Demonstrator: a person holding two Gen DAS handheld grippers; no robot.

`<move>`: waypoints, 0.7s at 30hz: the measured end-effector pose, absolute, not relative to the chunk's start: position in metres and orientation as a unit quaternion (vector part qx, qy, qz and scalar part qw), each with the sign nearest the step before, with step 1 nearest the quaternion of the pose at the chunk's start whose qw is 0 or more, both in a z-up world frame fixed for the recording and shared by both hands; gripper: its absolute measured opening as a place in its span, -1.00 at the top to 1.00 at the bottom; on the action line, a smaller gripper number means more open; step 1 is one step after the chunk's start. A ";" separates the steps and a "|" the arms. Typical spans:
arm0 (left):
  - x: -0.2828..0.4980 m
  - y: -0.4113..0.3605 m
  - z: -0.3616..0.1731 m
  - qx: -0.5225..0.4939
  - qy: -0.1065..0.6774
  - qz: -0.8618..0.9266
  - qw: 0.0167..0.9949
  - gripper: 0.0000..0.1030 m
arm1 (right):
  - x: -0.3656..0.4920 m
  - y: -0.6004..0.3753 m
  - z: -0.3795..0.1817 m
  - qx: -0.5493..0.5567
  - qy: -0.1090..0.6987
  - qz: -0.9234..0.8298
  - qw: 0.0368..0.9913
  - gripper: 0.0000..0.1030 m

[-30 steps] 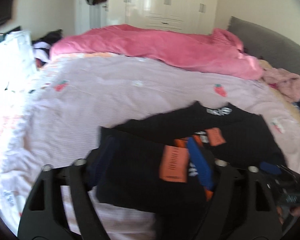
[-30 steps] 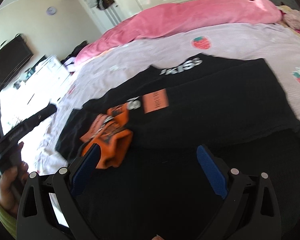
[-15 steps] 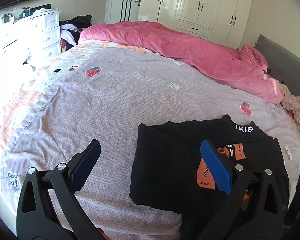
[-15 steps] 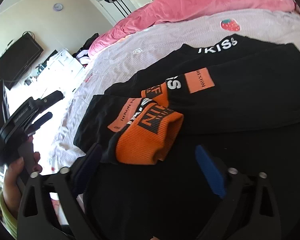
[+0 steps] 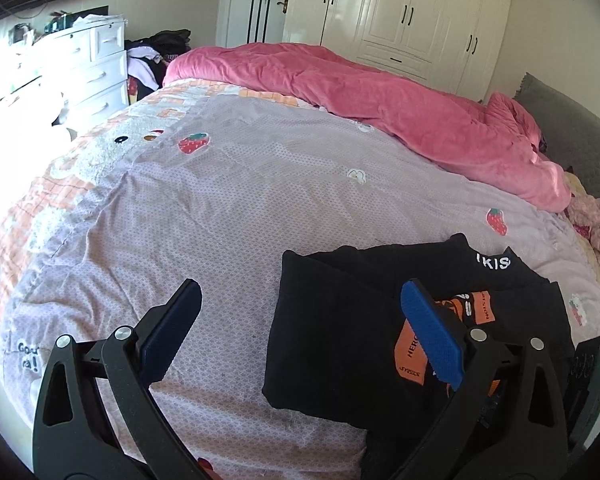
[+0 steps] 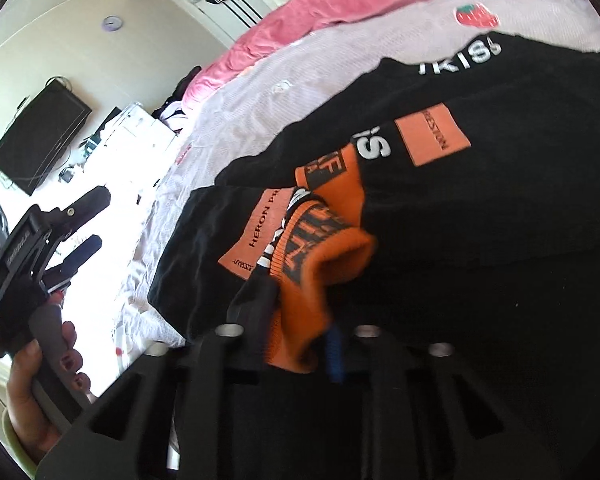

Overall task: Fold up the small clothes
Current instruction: 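Grasp the orange-cuffed sock on the sweatshirt with the right gripper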

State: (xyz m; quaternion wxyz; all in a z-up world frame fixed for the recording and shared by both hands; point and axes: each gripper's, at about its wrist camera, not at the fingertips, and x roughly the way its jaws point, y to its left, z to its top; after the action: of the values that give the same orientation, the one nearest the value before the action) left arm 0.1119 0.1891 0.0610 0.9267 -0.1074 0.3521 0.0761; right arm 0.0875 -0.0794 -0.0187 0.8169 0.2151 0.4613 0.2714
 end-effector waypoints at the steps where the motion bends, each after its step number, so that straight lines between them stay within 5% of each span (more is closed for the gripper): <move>1: 0.112 0.190 0.061 -0.109 0.352 0.077 0.926 -0.82 | 0.087 -0.080 -0.017 0.213 0.457 0.273 0.819 0.77; 21: 0.112 0.186 0.063 -0.100 0.346 0.085 0.929 -0.82 | 0.100 -0.093 0.049 0.135 0.379 0.305 0.864 0.83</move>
State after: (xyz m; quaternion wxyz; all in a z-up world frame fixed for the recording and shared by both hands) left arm 0.1121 0.1858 0.0629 0.9292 -0.0998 0.3456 0.0848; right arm 0.0996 -0.0930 0.0490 0.8635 0.1350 0.3785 0.3047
